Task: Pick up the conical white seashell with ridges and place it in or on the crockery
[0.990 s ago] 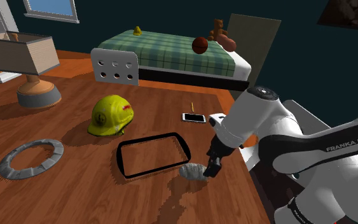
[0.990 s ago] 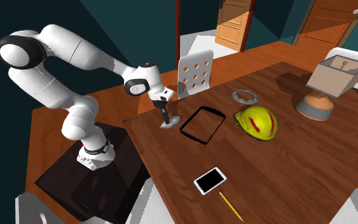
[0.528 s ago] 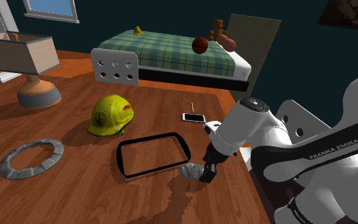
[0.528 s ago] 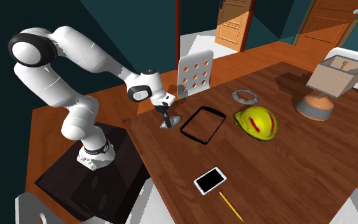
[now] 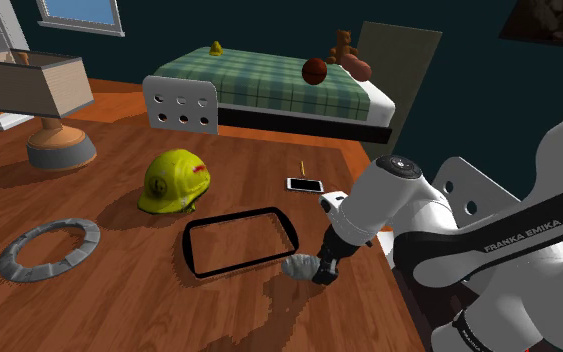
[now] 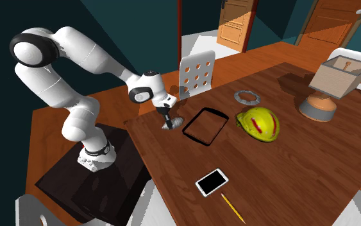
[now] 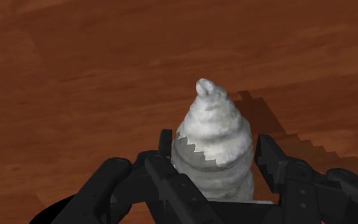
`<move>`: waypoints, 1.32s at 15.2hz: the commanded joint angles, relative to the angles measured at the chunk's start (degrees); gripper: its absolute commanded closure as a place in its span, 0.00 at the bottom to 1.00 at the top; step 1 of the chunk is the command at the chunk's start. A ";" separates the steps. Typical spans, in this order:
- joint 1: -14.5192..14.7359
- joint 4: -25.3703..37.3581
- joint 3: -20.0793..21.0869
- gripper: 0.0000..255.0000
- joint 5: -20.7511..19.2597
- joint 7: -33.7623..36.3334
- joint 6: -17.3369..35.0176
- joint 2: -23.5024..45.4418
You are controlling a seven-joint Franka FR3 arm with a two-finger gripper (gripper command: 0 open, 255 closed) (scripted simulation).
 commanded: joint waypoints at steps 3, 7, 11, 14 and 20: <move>0.00 -0.01 0.00 1.00 0.00 0.00 -0.01 0.01; 0.00 -0.01 0.01 1.00 0.00 0.02 0.01 0.03; 0.29 0.55 -0.35 1.00 0.33 -0.35 -2.12 -1.55; 0.63 1.52 -0.82 1.00 0.69 -0.77 -5.26 -3.75; 1.05 3.84 -1.62 1.00 1.05 -1.40 -11.33 -7.51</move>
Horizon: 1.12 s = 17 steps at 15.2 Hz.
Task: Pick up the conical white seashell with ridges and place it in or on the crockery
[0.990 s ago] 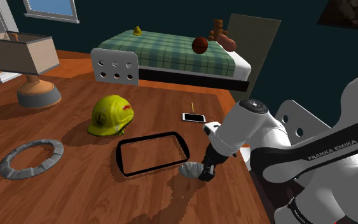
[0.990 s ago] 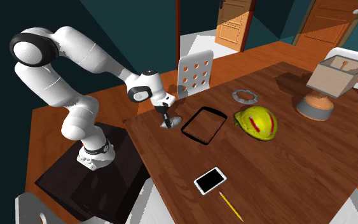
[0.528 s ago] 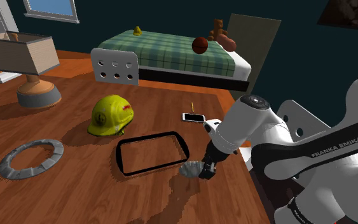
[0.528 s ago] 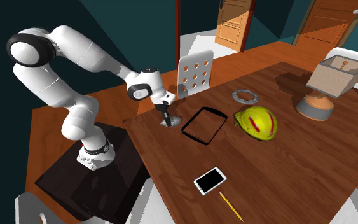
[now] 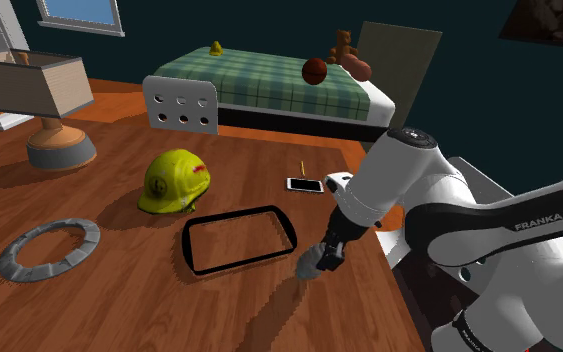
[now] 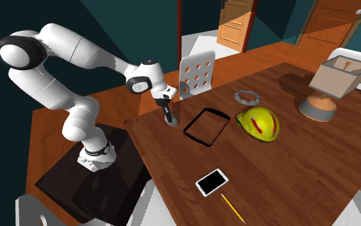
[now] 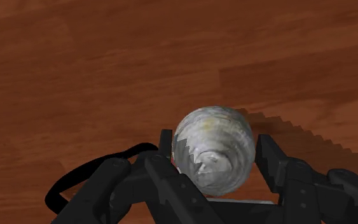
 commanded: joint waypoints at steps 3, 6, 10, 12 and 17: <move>0.18 1.73 -0.49 1.00 0.11 -0.32 -3.92 -2.19; 0.25 3.19 -0.82 1.00 0.12 -0.52 -6.76 -3.58; 0.30 5.31 -1.23 1.00 0.08 -0.73 -10.43 -5.13; 0.30 6.28 -1.39 1.00 0.04 -0.81 -11.97 -5.70; -2.18 16.48 -0.80 1.00 -2.42 -0.44 -9.59 6.90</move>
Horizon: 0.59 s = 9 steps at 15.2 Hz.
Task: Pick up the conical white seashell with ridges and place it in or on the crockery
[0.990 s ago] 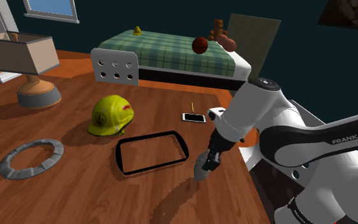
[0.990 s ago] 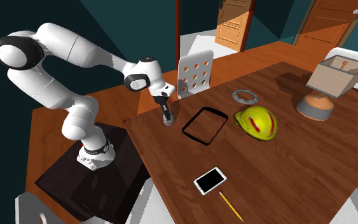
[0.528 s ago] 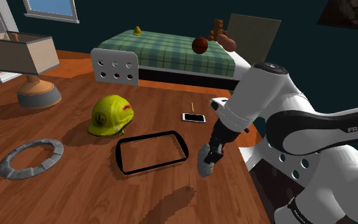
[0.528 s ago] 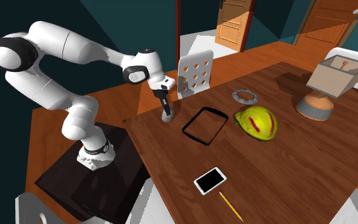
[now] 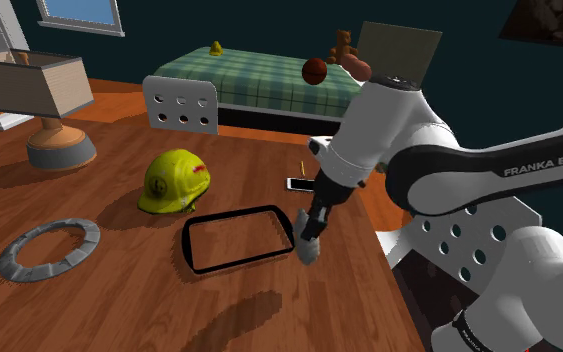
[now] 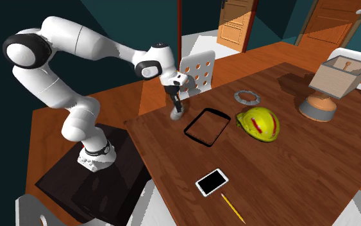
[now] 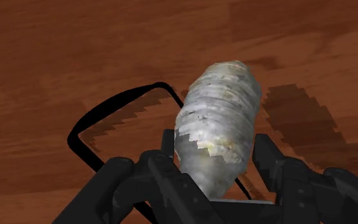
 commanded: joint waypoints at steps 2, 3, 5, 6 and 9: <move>-1.31 6.55 0.35 1.00 -1.71 0.41 0.82 7.43; -1.66 8.84 0.47 1.00 -2.31 0.61 0.83 9.76; -2.22 13.57 0.65 1.00 -3.56 1.08 0.58 14.35; -2.44 16.03 0.71 1.00 -4.20 1.32 0.34 16.62; -2.82 23.77 0.82 1.00 -6.11 2.05 -0.84 23.38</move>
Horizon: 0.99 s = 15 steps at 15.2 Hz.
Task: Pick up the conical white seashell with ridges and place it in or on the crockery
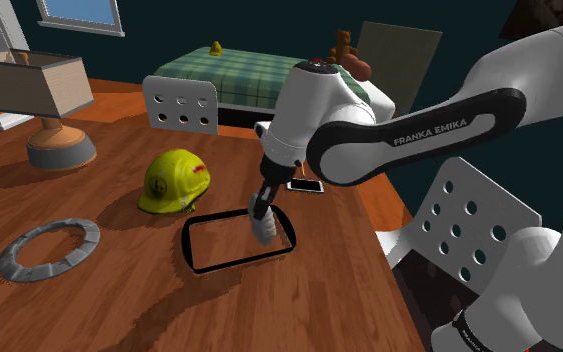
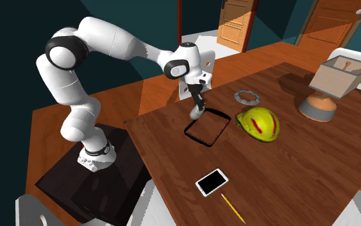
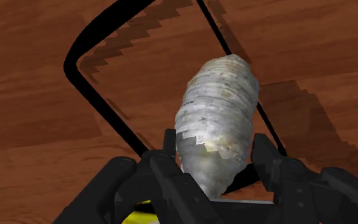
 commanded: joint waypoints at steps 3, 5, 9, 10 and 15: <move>-0.21 7.67 -0.18 1.00 -1.90 0.51 -1.03 6.82; -0.17 6.77 -0.22 1.00 -2.17 0.74 0.41 7.38; -0.12 5.12 -0.30 1.00 -2.79 1.26 3.27 8.65; -0.10 4.75 -0.32 1.00 -2.96 1.40 3.98 9.00; 0.02 3.04 -0.51 1.00 -3.93 2.19 7.49 10.89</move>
